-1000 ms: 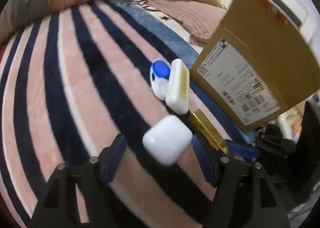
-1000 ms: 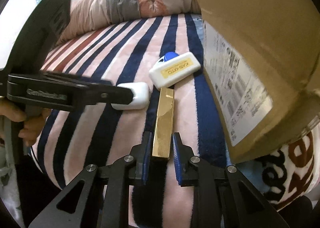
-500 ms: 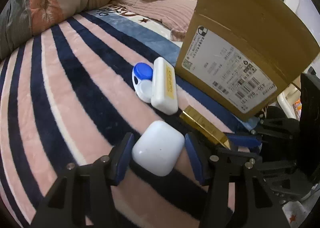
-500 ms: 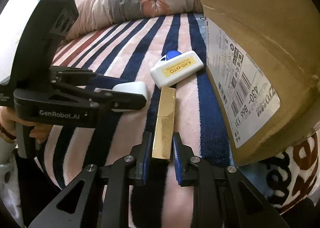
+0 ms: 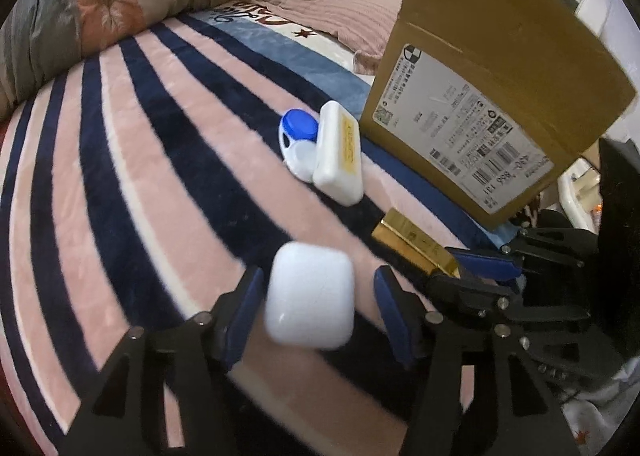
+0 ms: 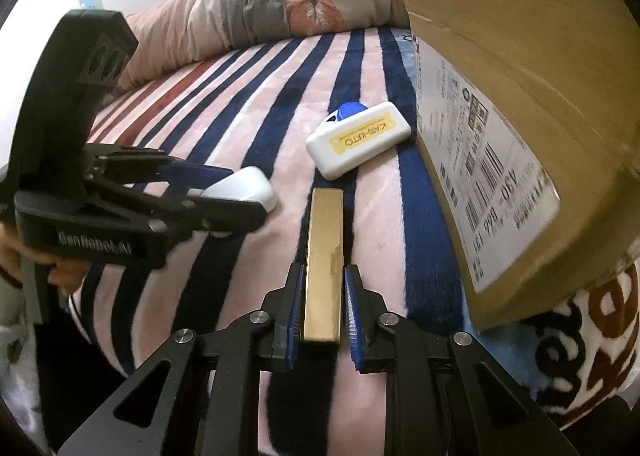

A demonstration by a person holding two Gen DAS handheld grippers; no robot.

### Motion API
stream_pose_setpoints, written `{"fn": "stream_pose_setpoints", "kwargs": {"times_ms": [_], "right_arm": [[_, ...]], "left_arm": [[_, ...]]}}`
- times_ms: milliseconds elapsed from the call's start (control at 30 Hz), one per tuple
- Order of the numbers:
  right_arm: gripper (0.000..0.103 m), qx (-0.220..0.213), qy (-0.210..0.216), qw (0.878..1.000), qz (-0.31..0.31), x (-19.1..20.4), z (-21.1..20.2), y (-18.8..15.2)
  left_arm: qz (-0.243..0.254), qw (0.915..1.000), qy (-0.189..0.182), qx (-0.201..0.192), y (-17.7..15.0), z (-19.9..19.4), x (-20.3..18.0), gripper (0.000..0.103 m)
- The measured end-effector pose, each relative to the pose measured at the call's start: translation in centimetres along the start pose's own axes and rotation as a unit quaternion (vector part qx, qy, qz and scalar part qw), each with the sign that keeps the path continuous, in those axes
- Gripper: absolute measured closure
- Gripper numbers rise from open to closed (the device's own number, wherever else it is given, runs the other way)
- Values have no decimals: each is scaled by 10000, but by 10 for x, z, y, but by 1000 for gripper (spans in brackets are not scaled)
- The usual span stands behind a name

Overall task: Organize rigid objects
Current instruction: 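Grasp the gold tube with the right gripper while the left gripper grasps the white earbud case, then lower the gold tube and earbud case into the box and open both grippers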

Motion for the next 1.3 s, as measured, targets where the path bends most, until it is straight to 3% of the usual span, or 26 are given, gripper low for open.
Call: {"fn": "stream_pose_setpoints", "kwargs": {"times_ms": [33,100,200,300,567,667,800,900,1033,1200,1300], "right_arm": [[88,-22,-12,10000,-8,1,2,2],[88,-62,-48,10000,-47,3,7,5],[89,-142,-113,9998,-110,7,11,7],[89,-198,-35,9997,-171,13,6,8],[89,-540,752,9939,-607,55,-56,20],[89,-801,1239,9859,-788,73,-97,33],[89,-1234,1450,9778,-871,69,-144,56],[89,-1573,1350,9751,-782,46,-175,79],[89,-1762,761,9792,-659,-6,-190,110],[89,-1312,-70,9892,-646,-75,-159,135],[89,-981,-155,9922,-747,-95,-134,141]], "left_arm": [[53,10000,70,11,1,2,-2,49],[179,9992,347,86,1,5,-1,63],[27,9997,253,69,-2,1,4,63],[32,9993,384,30,-2,-10,7,63],[-443,9901,892,-986,17,-109,21,63],[-299,9851,1056,-1322,38,-148,9,63],[-60,9806,1030,-1665,74,-184,-12,63],[132,9790,974,-1784,106,-195,-37,63],[347,9798,721,-1831,154,-182,-68,63],[640,9842,652,-1519,192,-149,-104,63],[607,9890,611,-1200,203,-120,-111,63]]}}
Point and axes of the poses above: each gripper's, at about its wrist camera, not at the fingertips, and z roughly the way its jaws point, x to its left, y to its top, the point moved 7 cm from there along z, roughly the way its jaws point, and after that the axes turned 15 degrees about z, right-handed, at the moved point
